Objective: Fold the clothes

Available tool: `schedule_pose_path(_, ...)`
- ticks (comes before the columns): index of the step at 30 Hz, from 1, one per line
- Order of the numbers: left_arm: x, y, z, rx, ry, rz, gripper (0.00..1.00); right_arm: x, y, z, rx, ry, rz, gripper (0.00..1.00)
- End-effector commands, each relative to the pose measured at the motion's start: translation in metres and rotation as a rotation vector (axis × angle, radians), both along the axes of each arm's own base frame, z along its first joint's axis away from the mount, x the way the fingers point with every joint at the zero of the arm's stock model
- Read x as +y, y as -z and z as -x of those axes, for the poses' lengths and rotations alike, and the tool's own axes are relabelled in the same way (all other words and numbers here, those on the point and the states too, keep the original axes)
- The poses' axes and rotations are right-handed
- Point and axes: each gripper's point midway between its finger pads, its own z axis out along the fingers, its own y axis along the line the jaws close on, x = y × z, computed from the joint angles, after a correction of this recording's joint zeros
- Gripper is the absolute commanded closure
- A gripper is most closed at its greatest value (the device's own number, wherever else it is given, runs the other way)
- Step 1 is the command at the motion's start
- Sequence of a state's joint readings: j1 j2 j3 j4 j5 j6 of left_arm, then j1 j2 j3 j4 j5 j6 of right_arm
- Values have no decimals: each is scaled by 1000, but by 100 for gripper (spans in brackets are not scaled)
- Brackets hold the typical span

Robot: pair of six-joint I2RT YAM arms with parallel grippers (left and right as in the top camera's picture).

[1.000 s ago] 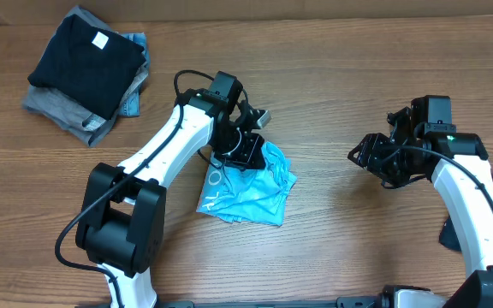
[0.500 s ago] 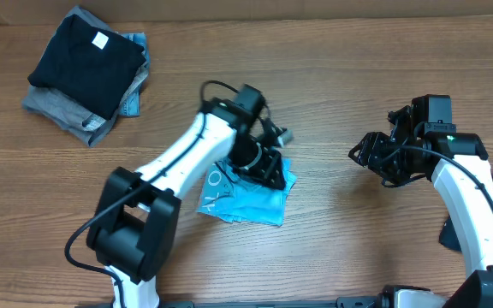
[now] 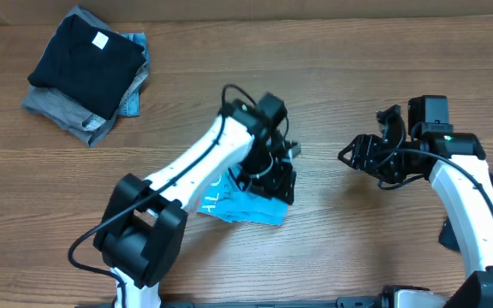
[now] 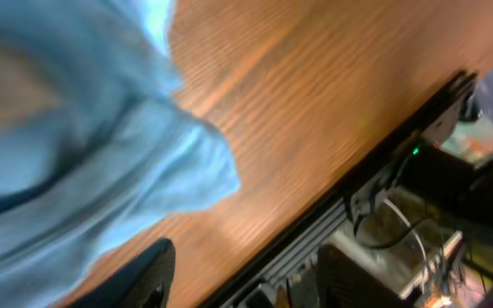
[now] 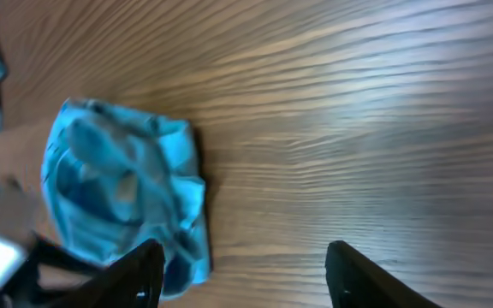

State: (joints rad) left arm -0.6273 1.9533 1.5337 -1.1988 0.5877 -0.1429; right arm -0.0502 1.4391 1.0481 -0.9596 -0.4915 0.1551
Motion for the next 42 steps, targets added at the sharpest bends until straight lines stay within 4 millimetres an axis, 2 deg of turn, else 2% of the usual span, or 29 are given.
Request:
schedule_pose_path(1,32,-65,-60,-241,-85,-48,40,52,-18,12,-74,-215,-47,37)
schedule_pose_path(4,70,-85,-87,-334,-179,-155,32,79,-12,26,-75,-329,-16,37)
schedule_pose_path(6,91,-91,-97,-346,-229,-193,30,88,0,34,-58,-352,54,37)
schedule_pose_path(8,114,-89,-101,-330,-272,-243,28,89,16,39,-26,-337,142,36)
schedule_pose_path(11,142,-82,-101,-284,-321,-299,29,105,31,53,6,-393,122,40)
schedule_pose_path(13,156,-77,-102,-261,-348,-311,29,112,42,61,31,-426,123,42)
schedule_pose_path(16,168,-64,-100,-224,-358,-319,32,119,52,61,43,-446,121,50)
schedule_pose_path(18,168,-56,-95,-202,-338,-315,32,122,52,59,32,-450,108,51)
schedule_pose_path(20,168,-44,-87,-169,-330,-320,33,124,52,56,16,-459,108,47)
schedule_pose_path(21,167,-29,-79,-132,-326,-318,35,124,55,54,10,-470,109,44)
schedule_pose_path(26,151,10,-62,-42,-337,-227,40,129,69,58,53,-505,90,47)
schedule_pose_path(28,146,22,-55,-18,-341,-195,42,133,71,60,63,-520,61,53)
schedule_pose_path(29,143,29,-52,-4,-343,-177,43,135,72,60,66,-522,50,62)
schedule_pose_path(30,142,33,-48,8,-344,-164,43,136,72,60,67,-522,46,77)
schedule_pose_path(31,142,37,-46,12,-344,-162,43,136,72,60,67,-521,45,86)
schedule_pose_path(34,145,49,-38,24,-342,-177,43,133,70,69,108,-521,47,96)
schedule_pose_path(37,146,59,-32,34,-341,-182,44,112,76,92,227,-513,126,96)
schedule_pose_path(39,147,62,-31,29,-341,-180,44,95,80,103,288,-505,204,87)
schedule_pose_path(40,147,63,-32,28,-342,-179,44,94,80,105,299,-498,210,80)
schedule_pose_path(41,147,64,-32,25,-342,-179,43,93,80,105,306,-491,211,59)
schedule_pose_path(42,147,64,-32,22,-341,-183,44,92,81,105,312,-472,218,47)
